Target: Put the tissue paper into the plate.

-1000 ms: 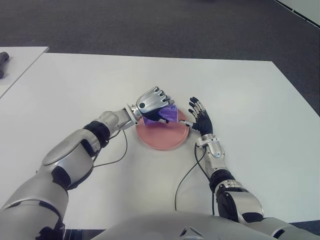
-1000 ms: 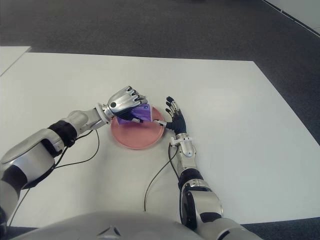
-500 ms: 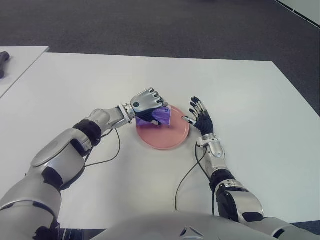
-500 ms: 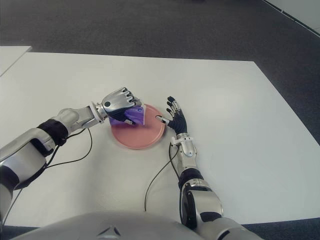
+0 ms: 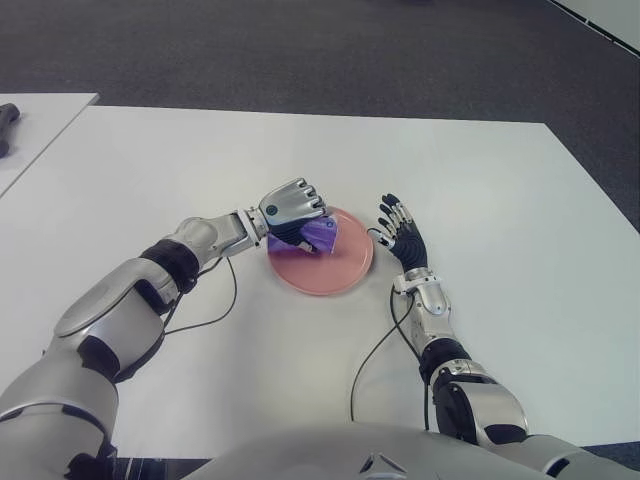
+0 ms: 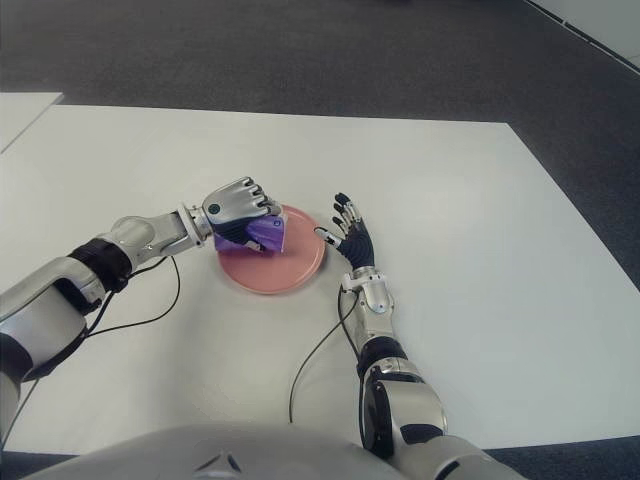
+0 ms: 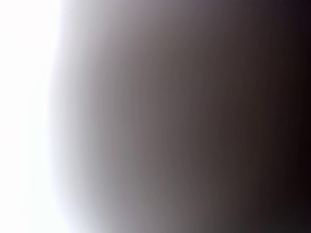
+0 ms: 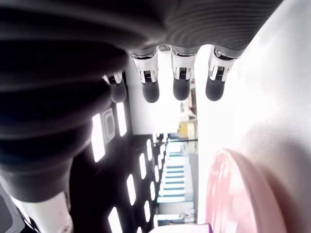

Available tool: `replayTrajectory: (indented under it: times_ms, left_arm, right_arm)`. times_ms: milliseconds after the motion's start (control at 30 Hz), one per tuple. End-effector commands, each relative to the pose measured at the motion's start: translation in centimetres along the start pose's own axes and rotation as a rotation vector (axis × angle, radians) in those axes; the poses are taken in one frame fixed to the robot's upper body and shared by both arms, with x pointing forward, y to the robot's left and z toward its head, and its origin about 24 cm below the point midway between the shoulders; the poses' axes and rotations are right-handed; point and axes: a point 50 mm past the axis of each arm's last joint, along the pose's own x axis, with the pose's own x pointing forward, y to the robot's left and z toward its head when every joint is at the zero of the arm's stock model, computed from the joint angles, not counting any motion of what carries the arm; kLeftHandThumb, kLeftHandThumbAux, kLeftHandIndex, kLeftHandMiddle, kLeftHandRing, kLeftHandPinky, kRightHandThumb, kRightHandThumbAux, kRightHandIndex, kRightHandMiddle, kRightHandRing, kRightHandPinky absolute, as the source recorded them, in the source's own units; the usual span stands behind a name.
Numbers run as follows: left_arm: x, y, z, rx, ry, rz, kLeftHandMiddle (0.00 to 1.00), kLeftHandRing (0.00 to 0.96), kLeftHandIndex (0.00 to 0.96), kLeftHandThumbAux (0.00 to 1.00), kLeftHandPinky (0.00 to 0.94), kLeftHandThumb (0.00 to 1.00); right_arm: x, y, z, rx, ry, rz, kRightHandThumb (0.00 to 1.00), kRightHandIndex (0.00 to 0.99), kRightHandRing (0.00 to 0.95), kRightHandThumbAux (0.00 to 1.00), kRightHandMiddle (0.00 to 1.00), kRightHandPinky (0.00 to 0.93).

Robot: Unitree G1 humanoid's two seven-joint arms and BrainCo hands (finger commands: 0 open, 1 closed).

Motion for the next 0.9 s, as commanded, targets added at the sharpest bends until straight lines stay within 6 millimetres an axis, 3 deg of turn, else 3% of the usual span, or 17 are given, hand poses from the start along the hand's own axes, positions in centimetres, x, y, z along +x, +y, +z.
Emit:
replayTrajectory:
  times_ms: [33, 167, 200, 267, 300, 367, 433, 633, 900]
  left_arm:
    - [-0.77, -0.91, 0.84, -0.082, 0.011, -0.022, 0.799, 0.788, 0.437, 0.699, 0.757, 0.725]
    - [-0.76, -0.72, 0.89, -0.102, -0.002, -0.064, 0.748, 0.724, 0.425, 0.706, 0.678, 0.696]
    - [-0.77, -0.74, 0.87, -0.107, -0.003, -0.083, 0.605, 0.592, 0.365, 0.635, 0.57, 0.519]
    - [-0.81, -0.78, 0.86, -0.118, 0.003, -0.113, 0.412, 0.405, 0.28, 0.55, 0.414, 0.316]
    - [-0.82, -0.85, 0.83, -0.131, 0.016, -0.145, 0.376, 0.369, 0.264, 0.537, 0.383, 0.285]
    - [-0.86, -0.92, 0.83, -0.148, 0.032, -0.189, 0.158, 0.151, 0.118, 0.45, 0.156, 0.176]
    - [-0.92, -0.92, 0.9, -0.157, 0.039, -0.21, 0.081, 0.077, 0.06, 0.409, 0.08, 0.136]
    - [-1.05, -0.86, 1.1, -0.179, 0.052, -0.255, 0.008, 0.008, 0.006, 0.298, 0.008, 0.101]
    - [-1.34, -0.53, 1.5, -0.279, 0.09, -0.272, 0.0, 0.0, 0.0, 0.247, 0.0, 0.109]
  right_arm:
    - [-4.79, -0.5, -4.41, 0.056, 0.212, -0.068, 0.096, 0.062, 0.013, 0.706, 0.03, 0.055]
    - [-4.8, -0.49, -4.39, 0.056, 0.211, -0.067, 0.096, 0.062, 0.013, 0.706, 0.03, 0.055]
    - [-4.81, -0.48, -4.39, 0.056, 0.211, -0.067, 0.096, 0.062, 0.013, 0.706, 0.03, 0.055]
    - [-4.83, -0.46, -4.4, 0.056, 0.21, -0.067, 0.096, 0.062, 0.013, 0.706, 0.03, 0.055]
    - [-4.83, -0.45, -4.4, 0.056, 0.21, -0.067, 0.096, 0.062, 0.013, 0.706, 0.03, 0.055]
    - [-4.83, -0.43, -4.4, 0.056, 0.21, -0.067, 0.096, 0.062, 0.013, 0.706, 0.03, 0.055]
    - [-4.84, -0.4, -4.4, 0.056, 0.21, -0.067, 0.096, 0.062, 0.013, 0.706, 0.03, 0.055]
    - [-4.85, -0.31, -4.41, 0.056, 0.209, -0.066, 0.096, 0.062, 0.013, 0.706, 0.03, 0.055]
    - [-4.85, -0.22, -4.41, 0.056, 0.208, -0.066, 0.096, 0.062, 0.013, 0.706, 0.03, 0.055]
